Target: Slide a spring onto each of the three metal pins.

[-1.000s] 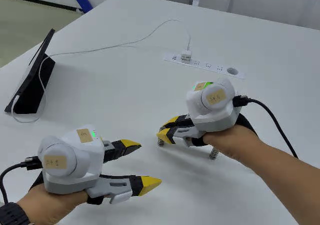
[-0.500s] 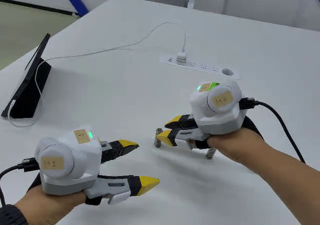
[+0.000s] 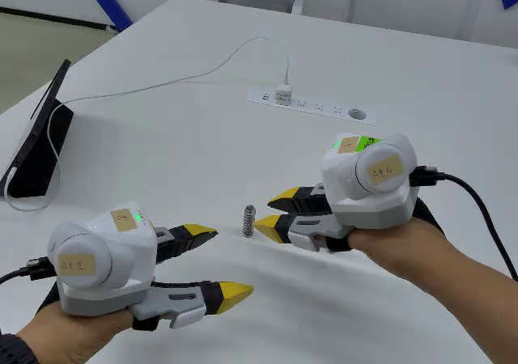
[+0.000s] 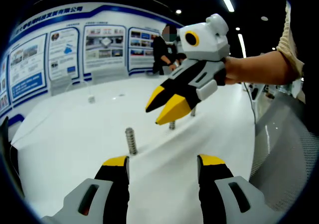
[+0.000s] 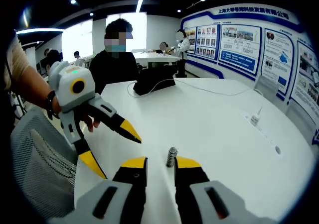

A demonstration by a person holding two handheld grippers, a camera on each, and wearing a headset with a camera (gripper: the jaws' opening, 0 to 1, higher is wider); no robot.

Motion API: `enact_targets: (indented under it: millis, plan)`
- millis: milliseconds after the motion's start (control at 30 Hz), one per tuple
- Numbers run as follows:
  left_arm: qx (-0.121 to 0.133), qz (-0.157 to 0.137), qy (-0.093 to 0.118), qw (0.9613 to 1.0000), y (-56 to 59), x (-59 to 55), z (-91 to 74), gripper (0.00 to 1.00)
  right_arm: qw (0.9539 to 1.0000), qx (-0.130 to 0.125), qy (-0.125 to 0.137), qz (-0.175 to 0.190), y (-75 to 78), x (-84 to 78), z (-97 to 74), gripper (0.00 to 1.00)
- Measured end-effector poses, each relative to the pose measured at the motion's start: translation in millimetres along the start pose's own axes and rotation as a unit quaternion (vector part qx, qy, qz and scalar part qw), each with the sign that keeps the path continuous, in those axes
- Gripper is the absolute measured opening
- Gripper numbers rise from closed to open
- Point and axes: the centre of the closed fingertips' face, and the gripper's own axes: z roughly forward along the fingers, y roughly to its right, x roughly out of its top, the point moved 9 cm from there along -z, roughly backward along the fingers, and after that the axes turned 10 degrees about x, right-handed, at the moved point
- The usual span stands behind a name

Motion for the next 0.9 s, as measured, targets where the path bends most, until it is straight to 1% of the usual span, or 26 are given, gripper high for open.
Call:
enact_targets:
  millis: [167,367,533,900]
  plan:
    - [-0.001,0.003,0.005,1.0000,1.7,4.5,0.9,0.57,1.0000,-0.005,0.003,0.001,-5.1,-3.6,-9.5,0.23]
    - [-0.002,0.005,0.003,1.0000,1.9,5.9,1.3,0.58,0.9998,-0.015,0.014,0.003,-10.5,-7.8,-21.5,0.23]
    - [-0.003,0.007,0.005,1.0000,2.6,8.3,2.1,0.59,0.9996,-0.022,0.017,0.009,-14.2,-16.3,-34.4,0.24]
    - [-0.002,0.007,0.003,1.0000,4.8,8.5,2.4,0.61,0.9986,-0.040,0.026,0.024,-24.3,-36.5,-61.0,0.27]
